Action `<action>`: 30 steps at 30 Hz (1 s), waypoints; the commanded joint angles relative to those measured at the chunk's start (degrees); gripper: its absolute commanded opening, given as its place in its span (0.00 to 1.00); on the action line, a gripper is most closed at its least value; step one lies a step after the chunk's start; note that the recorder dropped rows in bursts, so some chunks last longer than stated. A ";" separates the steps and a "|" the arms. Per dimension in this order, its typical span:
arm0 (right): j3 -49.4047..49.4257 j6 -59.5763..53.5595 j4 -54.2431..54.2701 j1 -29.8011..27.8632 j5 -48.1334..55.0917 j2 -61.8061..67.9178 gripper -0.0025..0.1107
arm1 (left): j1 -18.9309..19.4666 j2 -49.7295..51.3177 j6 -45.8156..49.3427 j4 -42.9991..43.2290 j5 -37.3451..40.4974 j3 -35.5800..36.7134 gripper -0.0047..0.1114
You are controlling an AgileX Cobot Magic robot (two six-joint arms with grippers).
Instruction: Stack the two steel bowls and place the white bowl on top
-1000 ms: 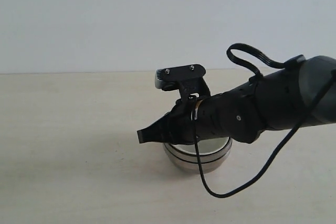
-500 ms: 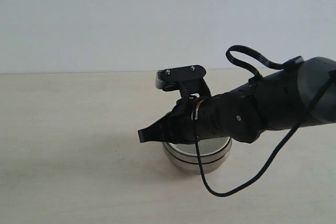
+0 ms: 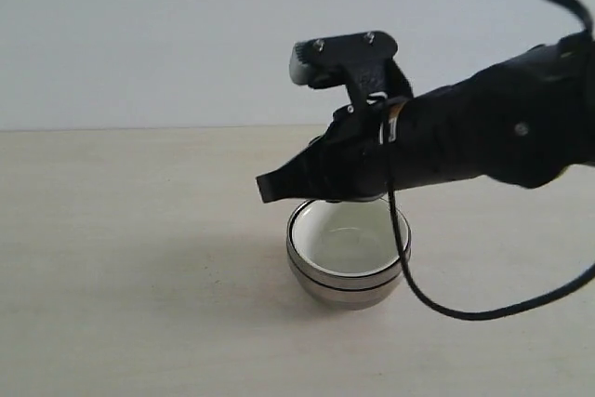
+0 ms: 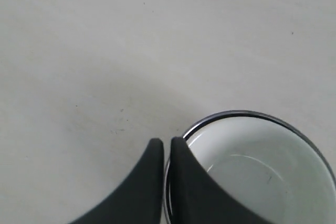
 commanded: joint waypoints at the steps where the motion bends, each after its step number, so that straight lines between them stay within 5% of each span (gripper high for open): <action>1: 0.90 -2.11 -0.52 -0.11 2.35 -7.88 0.02 | 0.16 -0.19 0.16 -0.07 -0.38 0.23 0.32; 10: 12.82 -3.17 -1.37 -0.11 -2.58 -30.97 0.02 | 0.16 -0.19 0.16 -0.07 -0.38 0.23 0.32; 23: 16.55 -1.99 -10.35 -0.11 5.97 -71.43 0.02 | 0.16 -0.19 0.16 -0.07 -0.38 0.23 0.32; 27: 16.55 6.27 -21.46 -0.11 9.67 -81.39 0.02 | 0.16 -0.19 0.16 -0.07 -0.38 0.23 0.32; 30: 16.41 20.96 -39.58 -2.21 19.27 -85.62 0.02 | 0.16 -0.19 0.16 -0.07 -0.38 0.23 0.32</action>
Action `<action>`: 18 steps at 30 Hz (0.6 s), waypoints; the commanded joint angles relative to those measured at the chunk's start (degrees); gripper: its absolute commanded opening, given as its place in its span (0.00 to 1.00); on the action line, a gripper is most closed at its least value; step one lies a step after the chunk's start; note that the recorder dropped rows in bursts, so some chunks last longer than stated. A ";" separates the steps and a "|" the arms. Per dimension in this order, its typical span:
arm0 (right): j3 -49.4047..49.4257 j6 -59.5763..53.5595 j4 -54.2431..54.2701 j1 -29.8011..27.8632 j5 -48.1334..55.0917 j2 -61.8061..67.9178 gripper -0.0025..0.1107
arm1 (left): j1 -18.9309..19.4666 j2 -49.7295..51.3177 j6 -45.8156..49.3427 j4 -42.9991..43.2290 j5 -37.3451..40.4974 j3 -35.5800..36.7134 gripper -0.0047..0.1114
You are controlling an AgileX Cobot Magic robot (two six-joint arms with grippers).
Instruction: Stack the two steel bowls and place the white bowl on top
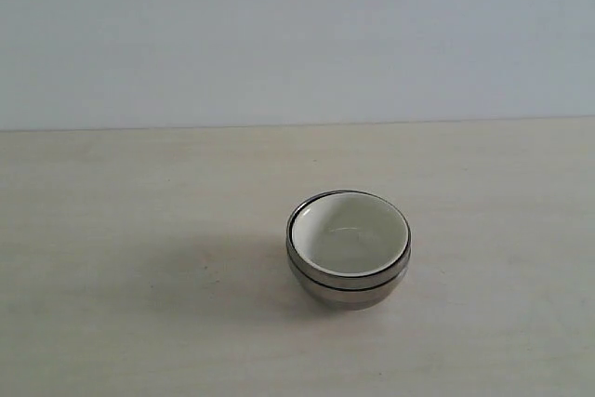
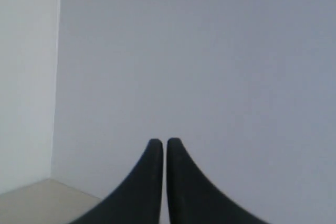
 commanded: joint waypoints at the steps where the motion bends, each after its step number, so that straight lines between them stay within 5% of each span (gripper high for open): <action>1: 0.21 19.37 -23.66 -3.19 13.58 -5.59 0.02 | 0.16 -0.19 0.16 -0.07 -0.38 0.23 0.32; 9: 0.21 18.52 -21.63 -15.12 15.34 -7.31 0.02 | 0.16 -0.19 0.16 -0.07 -0.38 0.23 0.32; 18: 0.90 3.92 6.79 -33.84 3.88 -7.31 0.02 | 0.16 -0.19 0.16 -0.07 -0.38 0.23 0.32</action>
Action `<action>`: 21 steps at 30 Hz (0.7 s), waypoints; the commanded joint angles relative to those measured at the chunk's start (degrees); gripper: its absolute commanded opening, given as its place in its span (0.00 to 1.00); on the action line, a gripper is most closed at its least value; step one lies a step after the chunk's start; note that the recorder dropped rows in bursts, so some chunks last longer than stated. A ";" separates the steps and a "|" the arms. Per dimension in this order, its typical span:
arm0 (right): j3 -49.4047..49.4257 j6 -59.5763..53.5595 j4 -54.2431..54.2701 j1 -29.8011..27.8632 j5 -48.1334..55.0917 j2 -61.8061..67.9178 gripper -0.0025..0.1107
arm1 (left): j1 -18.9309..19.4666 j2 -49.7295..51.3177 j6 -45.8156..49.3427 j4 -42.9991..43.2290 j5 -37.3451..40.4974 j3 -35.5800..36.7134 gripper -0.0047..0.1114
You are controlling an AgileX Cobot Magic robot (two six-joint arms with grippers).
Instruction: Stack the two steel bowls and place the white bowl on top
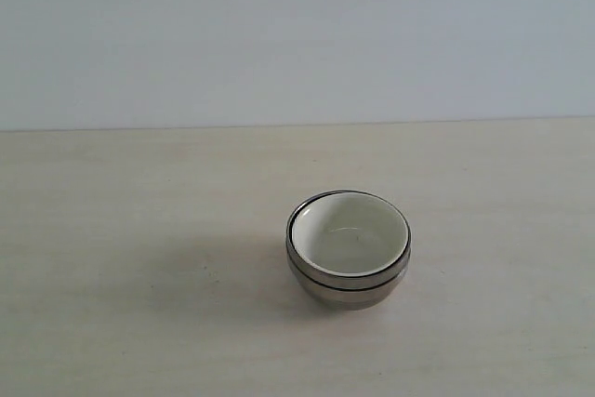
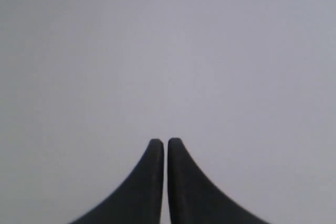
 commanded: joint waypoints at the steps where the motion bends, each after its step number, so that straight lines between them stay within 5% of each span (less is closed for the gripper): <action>1: 0.52 -11.70 16.06 -6.72 -4.04 -0.14 0.02 | 0.16 -0.19 0.16 -0.07 -0.38 0.23 0.32; 11: 1.96 -14.59 25.69 -10.51 -7.12 -0.14 0.02 | 0.16 -0.19 0.16 -0.07 -0.38 0.23 0.32; 21: 21.82 -14.05 33.85 -10.51 -20.15 -0.14 0.02 | 0.16 -0.19 0.16 -0.07 -0.38 0.23 0.32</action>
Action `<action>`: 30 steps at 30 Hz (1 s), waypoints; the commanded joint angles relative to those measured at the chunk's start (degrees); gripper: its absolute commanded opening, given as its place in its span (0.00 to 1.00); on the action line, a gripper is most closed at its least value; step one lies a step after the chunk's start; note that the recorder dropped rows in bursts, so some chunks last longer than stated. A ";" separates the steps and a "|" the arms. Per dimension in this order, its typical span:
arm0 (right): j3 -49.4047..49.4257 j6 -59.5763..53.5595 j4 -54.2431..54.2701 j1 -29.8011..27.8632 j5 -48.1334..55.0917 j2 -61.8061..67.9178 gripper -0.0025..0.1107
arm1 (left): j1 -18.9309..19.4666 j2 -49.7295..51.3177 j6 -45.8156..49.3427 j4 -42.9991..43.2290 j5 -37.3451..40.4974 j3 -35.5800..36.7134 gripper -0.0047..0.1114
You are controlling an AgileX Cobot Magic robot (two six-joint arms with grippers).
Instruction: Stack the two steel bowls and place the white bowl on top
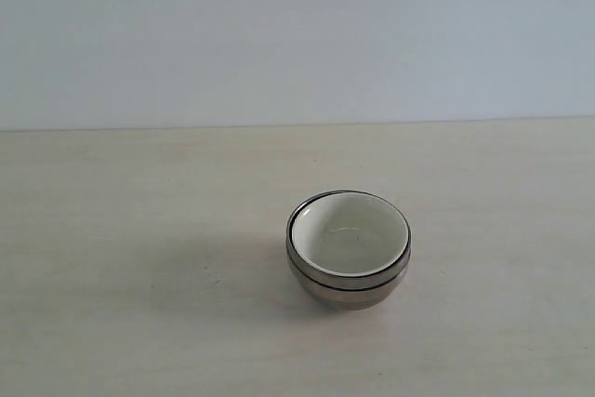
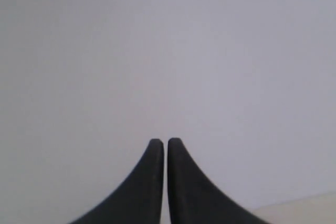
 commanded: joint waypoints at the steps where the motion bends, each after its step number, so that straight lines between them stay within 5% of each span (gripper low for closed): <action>1: 10.25 0.30 3.45 -0.37 -7.45 -0.24 0.02 | 0.16 -0.19 0.16 -0.07 -0.38 0.23 0.32; 9: 25.83 -2.81 3.45 -0.37 -16.91 -0.24 0.02 | 0.16 -0.19 0.16 -0.07 -0.38 0.23 0.32; 30: 25.83 -12.88 3.26 -0.37 -5.14 -0.24 0.02 | 0.16 -0.19 0.16 -0.07 -0.38 0.23 0.32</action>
